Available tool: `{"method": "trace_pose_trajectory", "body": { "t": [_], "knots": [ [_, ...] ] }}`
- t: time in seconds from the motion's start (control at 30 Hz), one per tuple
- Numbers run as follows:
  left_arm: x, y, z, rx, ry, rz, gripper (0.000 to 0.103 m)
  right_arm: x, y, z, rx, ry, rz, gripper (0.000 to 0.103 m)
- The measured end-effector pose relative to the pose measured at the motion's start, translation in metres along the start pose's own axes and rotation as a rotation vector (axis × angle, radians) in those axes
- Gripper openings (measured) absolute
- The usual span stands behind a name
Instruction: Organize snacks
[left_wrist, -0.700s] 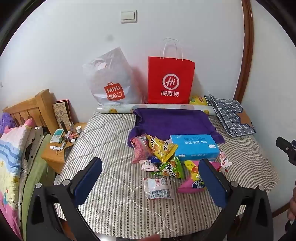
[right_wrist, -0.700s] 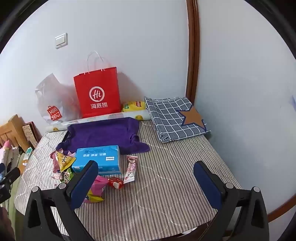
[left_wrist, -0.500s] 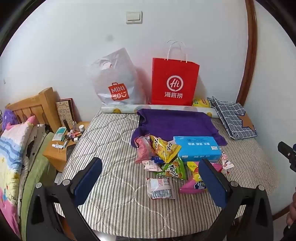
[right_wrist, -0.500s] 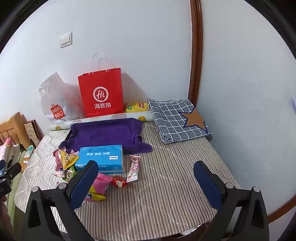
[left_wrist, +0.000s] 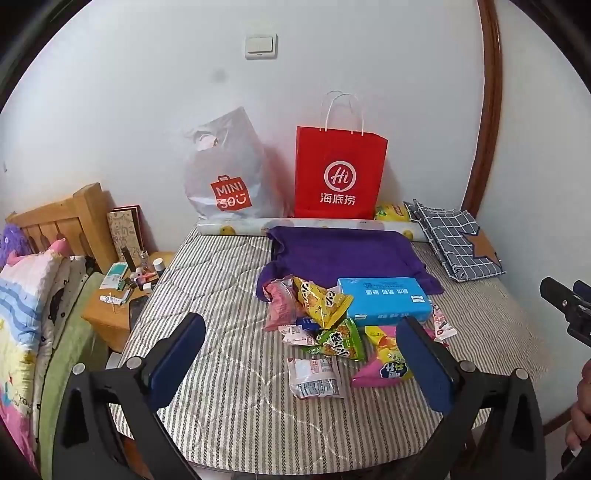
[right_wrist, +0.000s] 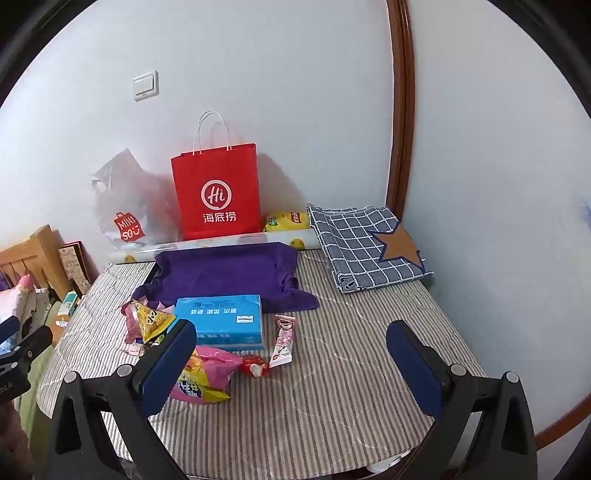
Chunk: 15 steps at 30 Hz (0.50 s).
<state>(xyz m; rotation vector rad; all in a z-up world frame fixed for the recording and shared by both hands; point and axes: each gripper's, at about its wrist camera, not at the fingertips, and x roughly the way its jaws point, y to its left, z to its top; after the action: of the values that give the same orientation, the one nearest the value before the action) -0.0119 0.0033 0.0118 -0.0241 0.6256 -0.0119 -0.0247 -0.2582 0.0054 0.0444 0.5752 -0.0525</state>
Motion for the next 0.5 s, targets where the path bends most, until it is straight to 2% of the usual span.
{"method": "trace_pose_trajectory", "body": {
  "t": [0.5],
  "knots": [
    [-0.005, 0.0004, 0.0, 0.01, -0.009, 0.001, 0.102, 0.0027, 0.0036, -0.0019, -0.001, -0.001, 0.026, 0.103]
  ]
}}
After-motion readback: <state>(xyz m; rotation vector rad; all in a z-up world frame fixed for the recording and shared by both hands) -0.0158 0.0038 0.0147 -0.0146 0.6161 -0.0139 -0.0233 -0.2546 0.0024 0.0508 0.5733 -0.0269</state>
